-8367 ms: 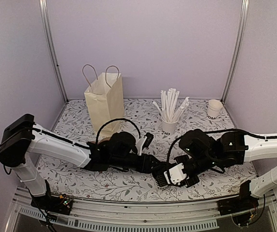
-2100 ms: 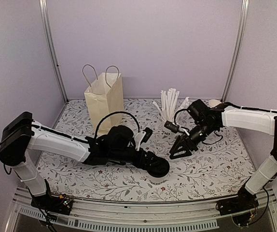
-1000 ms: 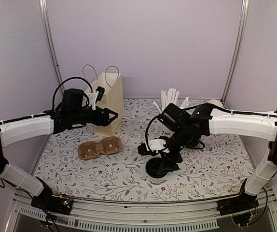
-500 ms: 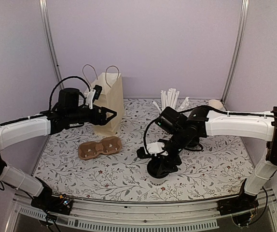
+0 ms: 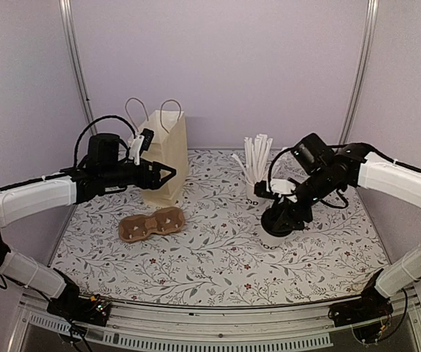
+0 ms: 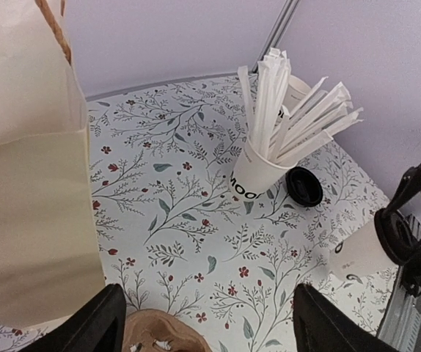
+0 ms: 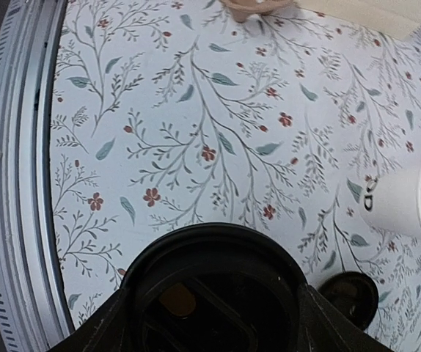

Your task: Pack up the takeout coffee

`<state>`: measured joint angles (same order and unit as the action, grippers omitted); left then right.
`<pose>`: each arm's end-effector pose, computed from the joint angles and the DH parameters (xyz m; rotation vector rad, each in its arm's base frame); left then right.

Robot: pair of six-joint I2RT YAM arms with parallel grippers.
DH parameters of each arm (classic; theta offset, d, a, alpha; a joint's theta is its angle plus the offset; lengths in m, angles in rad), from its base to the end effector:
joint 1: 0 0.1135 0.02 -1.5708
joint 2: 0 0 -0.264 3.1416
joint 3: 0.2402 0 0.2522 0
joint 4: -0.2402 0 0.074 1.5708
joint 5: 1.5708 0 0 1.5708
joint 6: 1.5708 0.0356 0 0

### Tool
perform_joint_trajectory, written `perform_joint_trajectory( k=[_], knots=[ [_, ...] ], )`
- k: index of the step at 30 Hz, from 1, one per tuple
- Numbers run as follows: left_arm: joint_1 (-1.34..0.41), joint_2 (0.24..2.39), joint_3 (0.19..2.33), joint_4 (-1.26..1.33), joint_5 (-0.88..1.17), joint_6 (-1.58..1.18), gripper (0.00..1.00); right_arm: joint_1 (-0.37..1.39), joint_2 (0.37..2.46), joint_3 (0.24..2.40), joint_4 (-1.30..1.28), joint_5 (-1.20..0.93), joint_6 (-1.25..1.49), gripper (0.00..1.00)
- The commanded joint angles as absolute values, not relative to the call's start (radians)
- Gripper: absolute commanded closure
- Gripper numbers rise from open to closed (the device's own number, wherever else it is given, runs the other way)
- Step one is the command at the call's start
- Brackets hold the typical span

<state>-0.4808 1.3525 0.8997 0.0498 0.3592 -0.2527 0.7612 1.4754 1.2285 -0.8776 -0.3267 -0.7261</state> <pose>0.2674 -0.1536 0.2759 0.4723 1.9862 -0.8238 0.2046 0.2108 0.2774 -1.8793 1.8958 0.4502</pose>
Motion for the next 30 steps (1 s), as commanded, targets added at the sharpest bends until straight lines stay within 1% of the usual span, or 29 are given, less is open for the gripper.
perform_joint_trajectory(
  k=[1, 8, 14, 20, 26, 30],
  knots=[
    [-0.463, 1.341, 0.894, 0.061, 0.367, -0.235, 0.2, 0.56, 1.338, 1.175, -0.93, -0.364, -0.732, 0.35],
    [-0.462, 1.334, 0.892, 0.058, 0.365, -0.232, 0.2, 0.146, 1.311, 1.144, -0.94, -0.372, -0.769, 0.37],
    [-0.461, 1.334, 0.891, 0.057, 0.374, -0.235, 0.2, -0.108, 1.331, 1.134, -0.864, -0.296, -0.772, 0.38],
    [-0.46, 1.33, 0.89, 0.057, 0.38, -0.239, 0.2, -0.244, 1.412, 1.168, -0.811, -0.298, -0.732, 0.38],
    [-0.46, 1.325, 0.888, 0.057, 0.383, -0.238, 0.2, -0.28, 1.496, 1.161, -0.767, -0.271, -0.696, 0.37],
    [-0.462, 1.327, 0.888, 0.057, 0.386, -0.238, 0.2, -0.282, 1.531, 1.156, -0.754, -0.269, -0.676, 0.33]
  ],
)
